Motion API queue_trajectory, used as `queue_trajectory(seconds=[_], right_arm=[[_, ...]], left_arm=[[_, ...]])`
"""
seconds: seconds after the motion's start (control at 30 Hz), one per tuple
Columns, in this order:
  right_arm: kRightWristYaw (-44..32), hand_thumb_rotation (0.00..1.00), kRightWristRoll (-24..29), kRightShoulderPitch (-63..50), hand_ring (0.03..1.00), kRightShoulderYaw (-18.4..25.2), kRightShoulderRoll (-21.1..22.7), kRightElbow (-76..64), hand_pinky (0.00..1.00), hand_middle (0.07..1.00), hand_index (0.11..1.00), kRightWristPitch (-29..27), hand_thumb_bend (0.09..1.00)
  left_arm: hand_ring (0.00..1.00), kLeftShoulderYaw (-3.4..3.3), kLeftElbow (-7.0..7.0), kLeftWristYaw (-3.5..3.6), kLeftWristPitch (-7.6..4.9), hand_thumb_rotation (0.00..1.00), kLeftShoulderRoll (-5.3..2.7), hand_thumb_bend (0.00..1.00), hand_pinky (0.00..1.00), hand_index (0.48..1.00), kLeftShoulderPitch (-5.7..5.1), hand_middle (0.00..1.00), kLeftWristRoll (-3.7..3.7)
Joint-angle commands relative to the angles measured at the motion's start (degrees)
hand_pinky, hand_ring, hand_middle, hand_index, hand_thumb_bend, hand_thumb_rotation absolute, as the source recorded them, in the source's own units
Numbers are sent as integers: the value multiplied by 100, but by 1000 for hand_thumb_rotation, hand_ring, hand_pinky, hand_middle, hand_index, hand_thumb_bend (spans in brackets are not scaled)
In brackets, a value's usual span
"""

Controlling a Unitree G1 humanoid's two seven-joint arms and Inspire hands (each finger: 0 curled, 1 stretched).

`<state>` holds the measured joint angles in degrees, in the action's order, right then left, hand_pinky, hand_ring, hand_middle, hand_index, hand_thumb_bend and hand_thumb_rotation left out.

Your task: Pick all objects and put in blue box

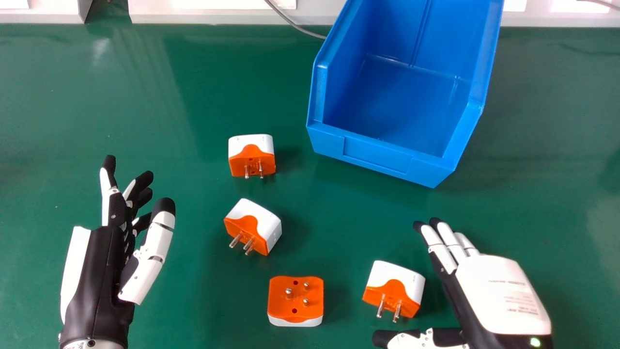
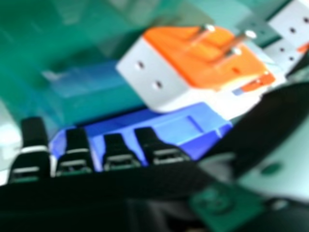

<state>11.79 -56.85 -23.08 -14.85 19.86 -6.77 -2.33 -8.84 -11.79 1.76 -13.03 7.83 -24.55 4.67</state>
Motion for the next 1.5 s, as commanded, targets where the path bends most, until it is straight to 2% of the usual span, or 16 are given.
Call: queue_trajectory(seconds=[0.0, 0.2, 0.37, 0.47, 0.7, 0.97, 1.07, 1.17, 1.27, 1.33, 1.37, 1.4, 1.43, 1.47], right_arm=[[-19, 706, -56, 78, 946, -67, 43, -28, 865, 982, 962, 79, 744], [-71, 635, -59, 226, 949, -224, 24, 73, 884, 982, 957, 311, 766], [-74, 618, -83, 379, 950, -351, -5, 219, 889, 983, 958, 496, 770], [-68, 606, -62, 482, 952, -411, -10, 350, 893, 985, 961, 583, 771], [-91, 564, -74, 582, 956, -509, 12, 441, 885, 989, 963, 762, 765], [-176, 543, -102, 744, 941, -657, 18, 479, 866, 979, 962, 925, 751], [-197, 531, -88, 807, 925, -707, 10, 505, 852, 965, 957, 984, 743], [-279, 515, -204, 923, 874, -786, -39, 480, 790, 914, 912, 1130, 738], [-189, 486, -422, 1019, 723, -893, -54, 515, 622, 772, 770, 1261, 737], [9, 486, -618, 1117, 723, -989, -90, 637, 622, 772, 770, 1350, 737], [94, 475, -666, 1166, 636, -1029, -101, 708, 548, 697, 714, 1380, 732], [143, 475, -655, 1208, 636, -1047, -116, 766, 548, 697, 714, 1386, 732], [183, 458, -604, 1255, 552, -1058, -142, 822, 469, 616, 638, 1392, 719], [195, 458, -552, 1290, 552, -1064, -154, 855, 469, 616, 638, 1382, 719]], left_arm=[[935, -27, -181, -22, -4, 724, 54, 243, 869, 952, -42, 941, 79], [937, -28, -159, -13, 6, 737, 48, 248, 874, 954, -33, 943, 46], [938, -27, -167, -17, 1, 747, 33, 256, 876, 955, -31, 944, 29], [938, -30, -124, -18, -21, 751, 33, 257, 876, 955, -17, 944, 21], [940, -19, -243, -6, 52, 760, 16, 260, 880, 957, -42, 946, -5], [940, -23, -232, -46, 64, 767, 19, 265, 881, 958, -30, 946, 60], [941, -27, -230, -41, 65, 769, 16, 265, 880, 958, -33, 946, 43], [941, -22, -268, -28, 65, 773, 5, 277, 880, 958, -47, 946, 14], [941, -19, -271, -30, 62, 783, 7, 290, 880, 958, -40, 946, 24], [941, -21, -243, -36, 49, 783, 16, 290, 880, 958, -25, 946, 40], [941, -22, -239, -36, 51, 783, 20, 291, 880, 958, -24, 946, 46], [941, -22, -238, -35, 57, 783, 22, 291, 880, 958, -26, 946, 48], [940, -21, -237, -32, 65, 784, 23, 292, 880, 958, -24, 946, 47], [940, -21, -258, -26, 75, 784, 24, 292, 880, 958, -38, 946, 43]])
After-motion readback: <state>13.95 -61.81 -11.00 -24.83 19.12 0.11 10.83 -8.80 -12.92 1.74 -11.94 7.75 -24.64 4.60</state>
